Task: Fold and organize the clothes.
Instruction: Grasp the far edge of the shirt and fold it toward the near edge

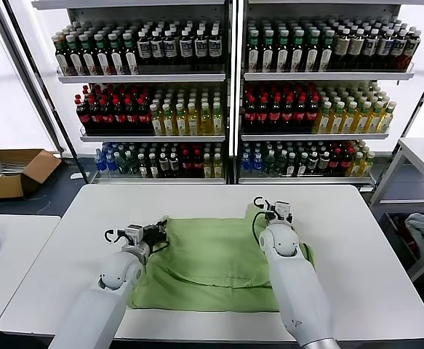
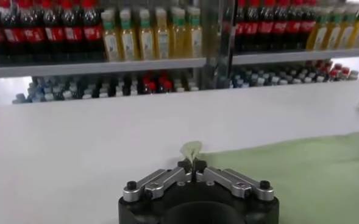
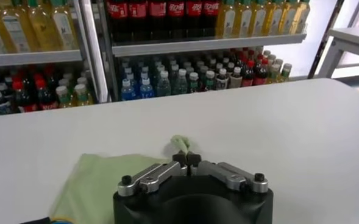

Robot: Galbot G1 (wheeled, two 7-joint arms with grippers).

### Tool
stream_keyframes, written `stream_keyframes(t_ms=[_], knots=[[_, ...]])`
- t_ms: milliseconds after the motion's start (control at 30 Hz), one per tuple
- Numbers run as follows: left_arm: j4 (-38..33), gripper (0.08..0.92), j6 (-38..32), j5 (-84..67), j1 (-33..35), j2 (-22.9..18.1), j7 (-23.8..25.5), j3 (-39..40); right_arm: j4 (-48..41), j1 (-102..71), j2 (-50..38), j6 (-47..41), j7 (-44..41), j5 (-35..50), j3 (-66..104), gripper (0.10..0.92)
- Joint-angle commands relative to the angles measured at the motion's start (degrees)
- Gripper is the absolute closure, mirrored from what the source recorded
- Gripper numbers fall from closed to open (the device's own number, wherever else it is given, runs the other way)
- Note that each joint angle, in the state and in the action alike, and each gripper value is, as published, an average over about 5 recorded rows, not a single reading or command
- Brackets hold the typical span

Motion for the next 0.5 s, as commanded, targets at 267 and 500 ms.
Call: stream_keyframes(t_ms=[267,500], knots=[[-12.64,0.909,-9.07,3.51,9.52,2.06,0.39,-2.44,25.30,-11.72,-3.57,1.05,1.05,3.87,-0.43,0.918],[-21.03,0.909,-5.77,5.00,18.82,4.07,0.62,-6.15,36.17,-26.57,-3.57,-0.59,3.61,3.24,0.30,0.918]])
